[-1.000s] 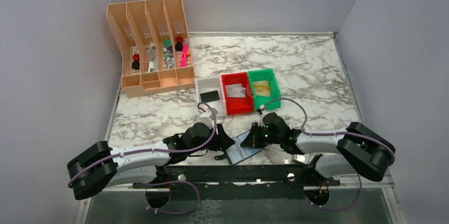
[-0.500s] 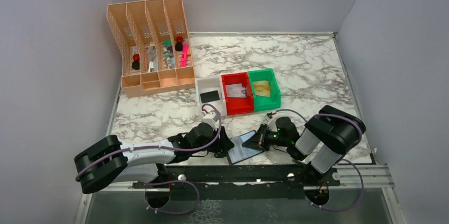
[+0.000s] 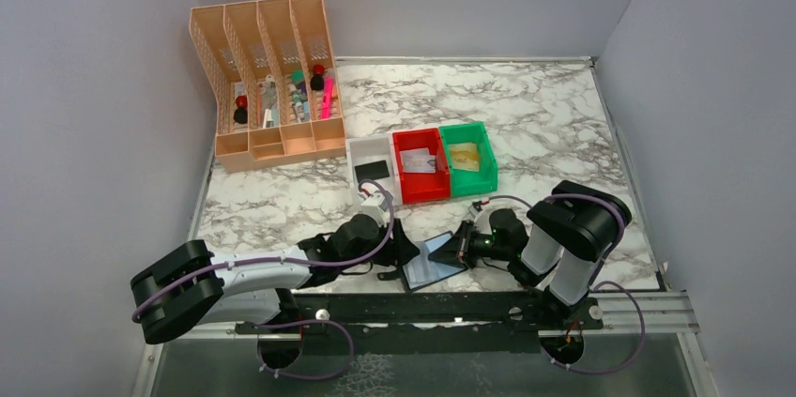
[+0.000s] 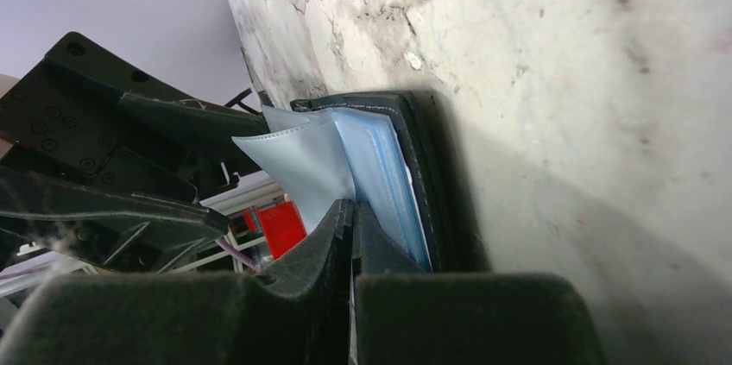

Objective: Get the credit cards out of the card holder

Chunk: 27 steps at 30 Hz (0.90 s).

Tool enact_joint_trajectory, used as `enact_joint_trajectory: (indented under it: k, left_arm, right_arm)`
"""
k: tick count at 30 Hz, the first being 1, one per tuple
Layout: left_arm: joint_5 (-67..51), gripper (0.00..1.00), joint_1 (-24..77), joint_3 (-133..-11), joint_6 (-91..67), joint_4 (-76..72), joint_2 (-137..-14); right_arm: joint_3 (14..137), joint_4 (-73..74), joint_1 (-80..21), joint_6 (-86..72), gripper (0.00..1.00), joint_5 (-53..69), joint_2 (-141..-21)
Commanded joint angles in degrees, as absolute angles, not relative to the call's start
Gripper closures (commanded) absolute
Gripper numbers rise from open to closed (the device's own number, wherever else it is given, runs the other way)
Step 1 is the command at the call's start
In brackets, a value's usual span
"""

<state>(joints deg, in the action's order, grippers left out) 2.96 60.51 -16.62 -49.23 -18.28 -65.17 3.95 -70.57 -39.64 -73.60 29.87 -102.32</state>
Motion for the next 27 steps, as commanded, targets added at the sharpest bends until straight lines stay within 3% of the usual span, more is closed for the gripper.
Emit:
enact_joint_trajectory:
  k: [1, 11, 27]
  left_arm:
    - [2.74, 0.44, 61.07, -18.41, -49.46, -20.52, -66.02]
    - [15.10, 0.42, 63.66, -22.76, -50.23, -7.54, -64.98]
    - [5.19, 0.40, 64.29, -20.47, -48.54, -20.17, -69.63]
  right_arm:
    - [3.07, -65.91, -39.64, -72.08, 0.93, 29.53, -103.22]
    - [3.36, -64.25, -39.64, -71.49, 0.93, 29.26, -101.93]
    - [3.87, -59.51, -39.64, -70.18, 0.92, 28.39, -98.92]
